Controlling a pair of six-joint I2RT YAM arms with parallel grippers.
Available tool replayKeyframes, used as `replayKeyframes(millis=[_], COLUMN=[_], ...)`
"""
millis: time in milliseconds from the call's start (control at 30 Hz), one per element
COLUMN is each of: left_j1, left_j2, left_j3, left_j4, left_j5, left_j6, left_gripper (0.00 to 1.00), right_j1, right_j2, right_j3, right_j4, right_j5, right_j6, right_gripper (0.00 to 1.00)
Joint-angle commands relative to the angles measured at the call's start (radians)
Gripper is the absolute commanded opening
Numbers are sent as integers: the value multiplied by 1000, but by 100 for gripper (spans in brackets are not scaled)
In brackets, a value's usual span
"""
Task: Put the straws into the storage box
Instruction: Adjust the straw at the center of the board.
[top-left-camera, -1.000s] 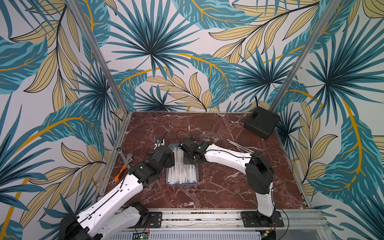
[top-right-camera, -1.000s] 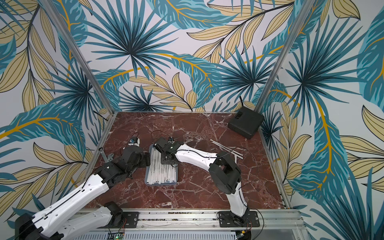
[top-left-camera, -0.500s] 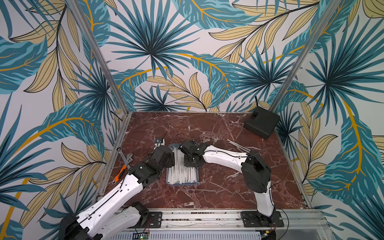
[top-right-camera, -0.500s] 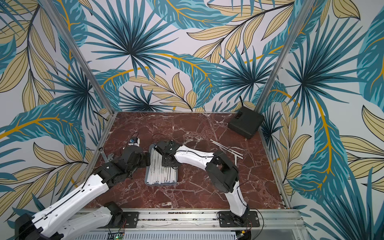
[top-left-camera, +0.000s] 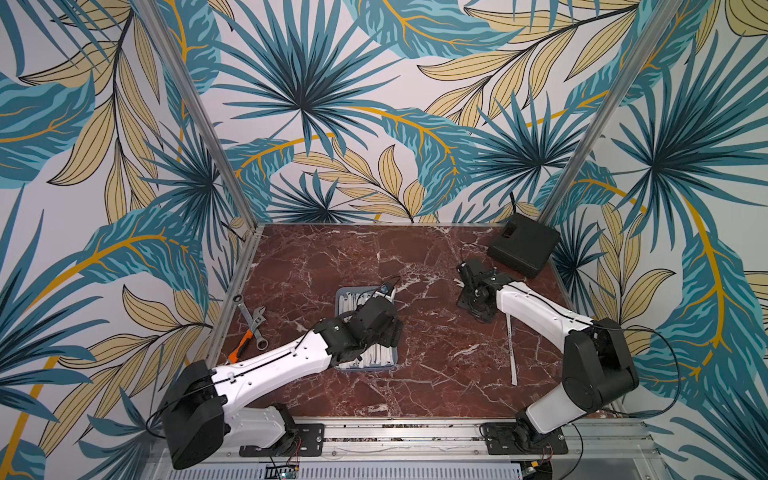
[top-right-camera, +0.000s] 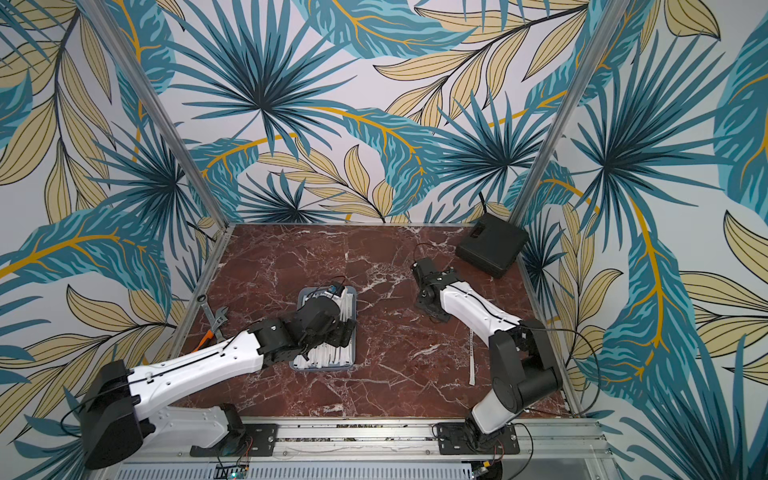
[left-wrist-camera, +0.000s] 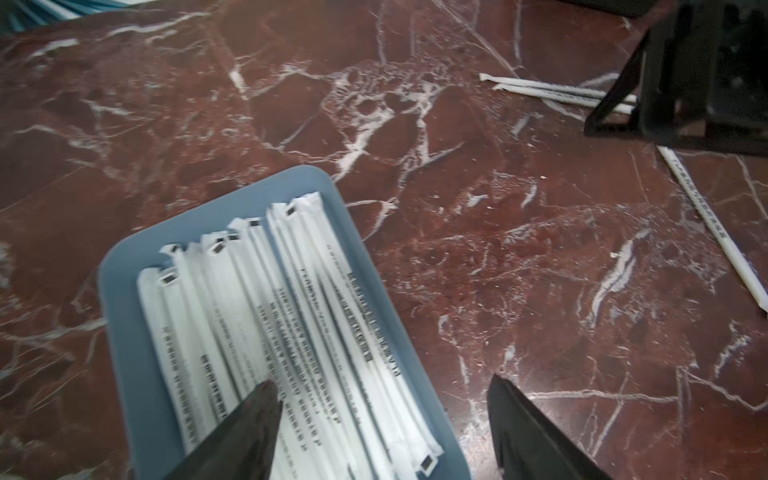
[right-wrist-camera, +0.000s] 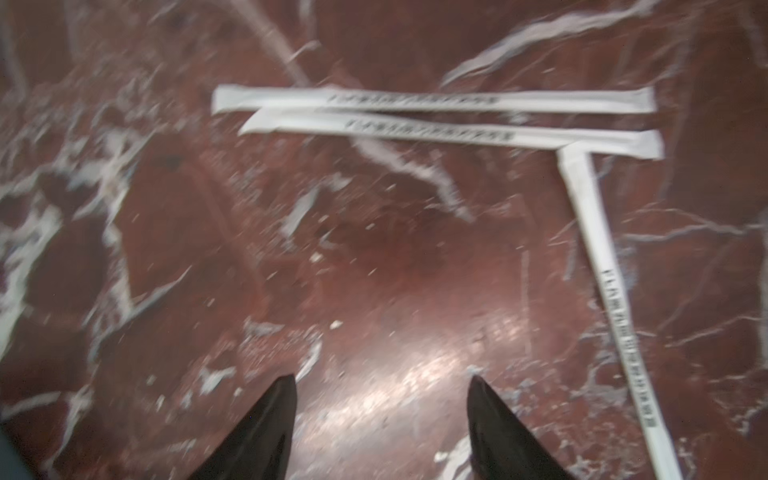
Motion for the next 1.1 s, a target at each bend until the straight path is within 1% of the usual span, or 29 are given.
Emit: replayKeyframes(millis=[0,67,133,167,300,433,567,667,733,867,967,1067], left_j1=[-20,-20,-20,-20,-19,-19,-19,-19,-20,-20,-17,-10], left_j2=[32,28,17,10,-16,-29,-38,-47,-53,-61,-66,-67], left_j3=[59,53,43,35,5,-10,-11,-19,-28,-38,-43,-45], left_j4=[51,56,53,51,45,45,33,40,52,69,77,74], left_j5=[26,24,12,5,-18,-27,-35,-52,-67,-87,-97,-102], left_j6=[10,5,5,6,3,-5,-5,-4,1,11,20,23], left_gripper=[83,83,83,83,84,84,84,84,84,84,84,85], right_j1=[-97,-181,-255,-280,-336,-363,-370,-368,-363,-338,-289,-182], right_j2=[5,36,67,82,158,246,284,282,268,207,168,154], right_j3=[-10,-11,-11,-6,45,93,100,71,48,-2,-40,-55], right_j4=[-8,17,47,56,71,81,88,113,120,119,116,109], right_j5=[101,93,59,51,39,-1,-33,-93,-118,-154,-176,-178], right_j6=[12,37,50,53,28,3,0,11,18,31,48,76], right_gripper=[73,73,73,73,72,69,64,58,53,46,43,40])
